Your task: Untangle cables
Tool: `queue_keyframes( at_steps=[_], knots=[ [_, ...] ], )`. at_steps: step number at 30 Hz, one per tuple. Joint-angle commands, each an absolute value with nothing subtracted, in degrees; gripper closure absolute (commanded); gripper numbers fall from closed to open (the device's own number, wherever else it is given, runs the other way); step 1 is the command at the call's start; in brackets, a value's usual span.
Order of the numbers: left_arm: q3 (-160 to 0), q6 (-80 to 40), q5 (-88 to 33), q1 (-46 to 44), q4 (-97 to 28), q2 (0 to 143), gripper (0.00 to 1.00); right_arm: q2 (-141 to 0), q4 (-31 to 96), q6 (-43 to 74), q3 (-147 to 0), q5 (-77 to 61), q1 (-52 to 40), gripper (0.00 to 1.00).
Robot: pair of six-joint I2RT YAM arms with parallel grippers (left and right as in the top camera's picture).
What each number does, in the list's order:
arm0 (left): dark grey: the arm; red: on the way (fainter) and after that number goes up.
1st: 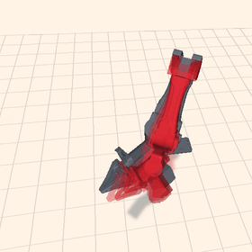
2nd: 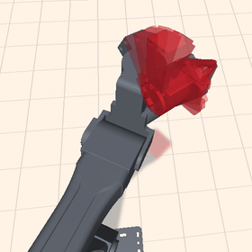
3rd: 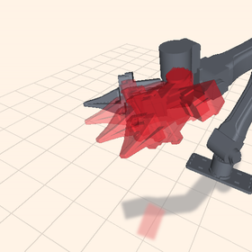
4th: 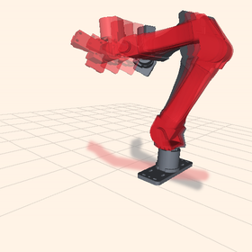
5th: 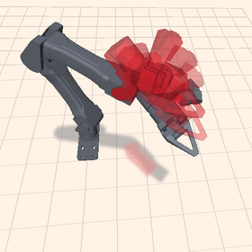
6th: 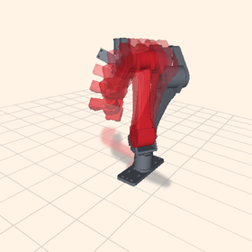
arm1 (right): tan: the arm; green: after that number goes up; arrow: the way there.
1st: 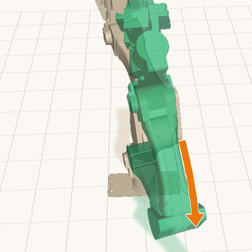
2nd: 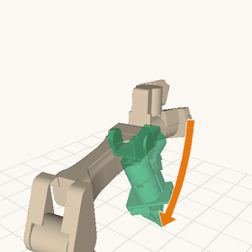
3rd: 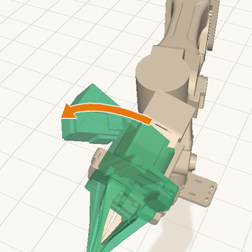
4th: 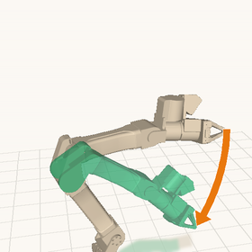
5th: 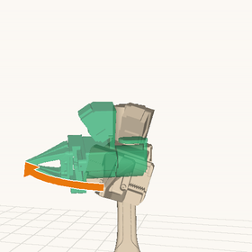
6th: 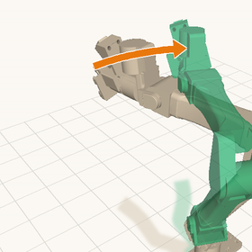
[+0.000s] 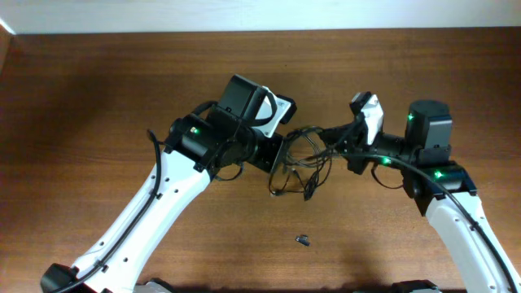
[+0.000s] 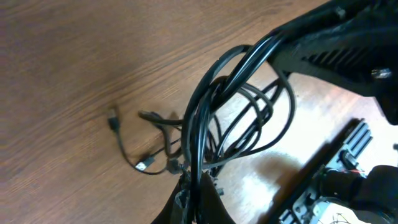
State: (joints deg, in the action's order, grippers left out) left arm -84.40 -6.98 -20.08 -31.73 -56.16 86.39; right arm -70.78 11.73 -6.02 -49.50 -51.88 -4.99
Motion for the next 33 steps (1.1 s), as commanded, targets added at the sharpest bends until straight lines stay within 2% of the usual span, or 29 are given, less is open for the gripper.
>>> queue_keyframes(
  at_steps=[1, 6, 10, 15, 25, 27, 29, 30, 31, 33],
  knots=[
    [-86.08, -7.29, -17.72, -31.59, -56.31, 85.38, 1.0, -70.65, 8.99, 4.29, -49.93, -51.81, -5.17, 0.96],
    [-85.3, -7.27, -17.69, -31.59, -56.73, 85.38, 1.0, -70.65, 7.7, 17.41, -49.93, -50.48, -2.15, 0.96],
    [-84.99, -7.27, -14.96, -31.59, -58.85, 85.38, 1.0, -70.65, 15.59, 28.25, -49.93, -39.18, 2.28, 0.96],
    [-84.99, -7.27, -14.5, -31.59, -59.05, 85.38, 1.0, -70.65, 23.31, 32.45, -49.93, -30.5, 4.62, 0.96],
    [-84.99, -7.27, -14.5, -31.59, -59.02, 85.38, 1.0, -70.65, 30.04, 34.98, -49.93, -20.23, 4.62, 0.95],
    [-84.99, -7.25, -14.5, -31.59, -59.05, 85.38, 1.0, -70.65, 30.0, 34.76, -49.93, -19.84, 4.62, 0.78],
    [-84.99, -7.2, -14.52, -31.59, -59.07, 85.38, 1.0, -70.65, 29.8, 33.32, -49.93, -19.84, 4.62, 0.53],
    [-84.99, -6.39, -14.52, -31.59, -59.07, 85.38, 1.0, -70.65, 29.76, 33.21, -49.93, -19.81, 4.62, 0.29],
    [-84.99, -4.84, -14.52, -31.59, -59.07, 85.38, 1.0, -70.65, 29.63, 32.05, -49.93, -19.9, 4.62, 0.17],
    [-84.99, -2.66, -14.52, -31.59, -59.11, 85.38, 1.0, -70.65, 28.71, 27.97, -49.93, -20.84, 4.58, 0.11]
  ],
)
